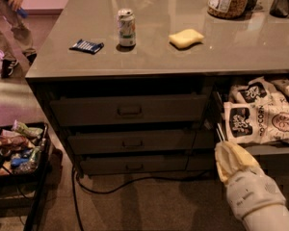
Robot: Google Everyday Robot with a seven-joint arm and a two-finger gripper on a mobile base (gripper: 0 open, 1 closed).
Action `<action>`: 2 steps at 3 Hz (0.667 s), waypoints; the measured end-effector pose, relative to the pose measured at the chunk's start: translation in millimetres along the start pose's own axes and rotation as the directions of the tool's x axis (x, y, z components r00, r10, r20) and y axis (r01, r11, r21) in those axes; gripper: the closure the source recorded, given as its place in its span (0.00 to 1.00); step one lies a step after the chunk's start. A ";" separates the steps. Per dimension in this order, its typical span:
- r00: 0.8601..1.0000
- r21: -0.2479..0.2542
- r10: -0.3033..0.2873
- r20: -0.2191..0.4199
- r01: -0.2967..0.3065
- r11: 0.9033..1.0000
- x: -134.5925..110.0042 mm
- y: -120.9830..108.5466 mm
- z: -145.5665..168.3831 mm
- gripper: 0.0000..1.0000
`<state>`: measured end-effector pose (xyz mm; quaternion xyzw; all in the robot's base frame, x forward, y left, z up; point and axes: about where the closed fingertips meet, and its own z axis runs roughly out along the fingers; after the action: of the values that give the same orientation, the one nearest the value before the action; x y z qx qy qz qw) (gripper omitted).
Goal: Close top drawer
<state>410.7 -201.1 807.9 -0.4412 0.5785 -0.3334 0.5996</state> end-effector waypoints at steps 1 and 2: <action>0.999 0.021 0.001 -0.046 0.000 1.000 17.1 -6.9 -13.8 1.00; 0.999 0.021 0.001 -0.046 0.000 1.000 17.1 -6.9 -13.8 1.00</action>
Offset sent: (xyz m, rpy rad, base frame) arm -0.0110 -0.0202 0.0003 -0.0021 -0.0007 -0.0509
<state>399.8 -221.3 808.3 -0.4269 0.5890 -0.3493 0.5907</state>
